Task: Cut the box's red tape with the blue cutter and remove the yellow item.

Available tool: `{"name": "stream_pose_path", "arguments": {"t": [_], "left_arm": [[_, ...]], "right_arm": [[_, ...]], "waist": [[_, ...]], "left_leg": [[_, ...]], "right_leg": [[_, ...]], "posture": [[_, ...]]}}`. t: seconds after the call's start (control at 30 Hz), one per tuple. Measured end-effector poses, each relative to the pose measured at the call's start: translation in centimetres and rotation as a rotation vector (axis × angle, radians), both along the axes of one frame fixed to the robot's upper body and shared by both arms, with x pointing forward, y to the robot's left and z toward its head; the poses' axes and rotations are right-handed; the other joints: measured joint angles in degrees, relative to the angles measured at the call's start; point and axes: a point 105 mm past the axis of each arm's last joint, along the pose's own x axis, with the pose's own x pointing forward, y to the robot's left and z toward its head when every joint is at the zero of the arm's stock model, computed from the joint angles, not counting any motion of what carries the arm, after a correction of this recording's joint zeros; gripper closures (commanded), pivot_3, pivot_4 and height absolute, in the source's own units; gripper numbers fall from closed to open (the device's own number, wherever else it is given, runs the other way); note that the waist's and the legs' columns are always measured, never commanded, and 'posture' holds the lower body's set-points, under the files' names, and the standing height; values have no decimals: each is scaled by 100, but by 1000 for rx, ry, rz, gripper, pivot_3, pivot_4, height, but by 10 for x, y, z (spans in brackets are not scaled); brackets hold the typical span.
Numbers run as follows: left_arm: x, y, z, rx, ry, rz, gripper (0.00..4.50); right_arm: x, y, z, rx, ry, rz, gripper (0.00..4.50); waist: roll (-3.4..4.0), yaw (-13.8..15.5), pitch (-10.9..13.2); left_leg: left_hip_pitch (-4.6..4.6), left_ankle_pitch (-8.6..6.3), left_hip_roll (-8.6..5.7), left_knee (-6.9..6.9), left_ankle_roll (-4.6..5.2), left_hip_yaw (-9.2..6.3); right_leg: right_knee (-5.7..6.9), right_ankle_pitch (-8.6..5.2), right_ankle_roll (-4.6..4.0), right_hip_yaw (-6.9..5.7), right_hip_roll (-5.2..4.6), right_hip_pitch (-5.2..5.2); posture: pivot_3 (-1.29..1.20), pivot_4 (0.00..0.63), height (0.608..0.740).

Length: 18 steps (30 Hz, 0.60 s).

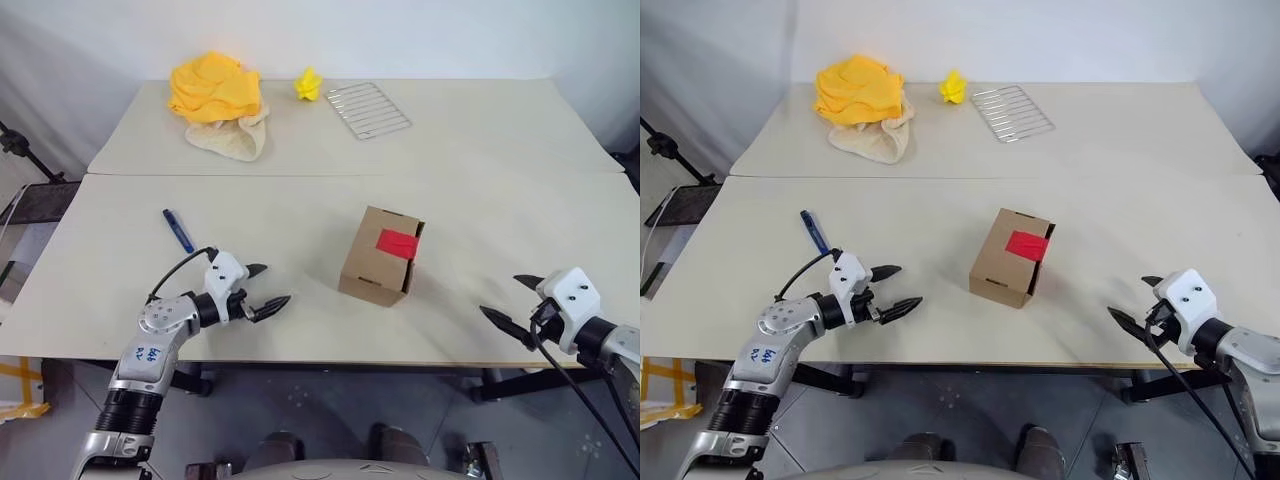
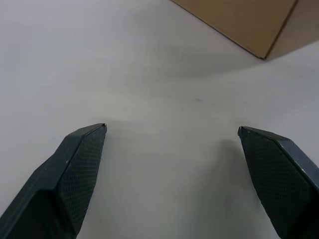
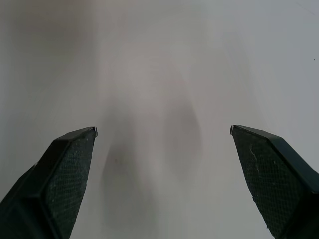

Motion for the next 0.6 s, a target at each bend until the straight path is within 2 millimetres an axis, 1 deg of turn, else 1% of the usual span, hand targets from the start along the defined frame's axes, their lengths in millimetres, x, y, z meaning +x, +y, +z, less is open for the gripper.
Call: {"name": "stream_pose_path", "arguments": {"t": [0.23, 0.3, 0.37, 0.4, 0.43, 0.5, 0.6], "left_arm": [[5, -2, 2, 6, 22, 17, 18], [6, -3, 1, 20, 19, 19, 18], [5, -6, 2, 24, 4, 11, 405], [5, -10, 2, 16, 2, 0, 647], [4, -14, 1, 3, -2, -9, 934], [4, -20, 1, -8, -8, -22, 1538], [8, -30, 2, -17, -10, -30, 2503]], "right_arm": [[4, -1, 1, 16, -10, -54, 0], [6, -6, -1, -6, -1, -107, 0], [10, -10, -3, -33, 7, -157, 0], [12, -10, -2, -35, 5, -168, 409], [13, -10, -1, -35, 7, -176, 634], [14, -6, -1, -13, 10, -176, 1289], [16, 13, 2, 68, 5, -141, 2381]], "waist": [[-1, 11, 1], [-1, 14, 0], [-1, 17, 0], [-1, 17, 0], [-1, 22, 1], [-3, 29, 2], [-4, 29, 2]], "left_leg": [[0, 0, 0, 3, 0, 0], [0, 0, -1, 4, 0, 1], [0, 0, -1, 5, 0, 1], [0, 0, 0, 6, 0, 2], [-2, 0, -1, 7, 0, 2], [-2, 0, 1, 6, 0, 1], [-5, 0, -1, 7, 0, 4]], "right_leg": [[3, 0, 0, 2, 0, 0], [5, 0, 0, 3, -1, 0], [6, 0, 0, 5, -1, -2], [6, 0, 0, 5, 0, -2], [5, 1, 0, 5, 0, -2], [5, 1, 0, 3, 1, -3], [5, 1, 1, 6, 2, -7]], "posture": [[0, 150, 740], [0, 150, 740], [0, 150, 740], [0, 150, 740], [0, 150, 740], [0, 150, 740], [0, 150, 740]]}}
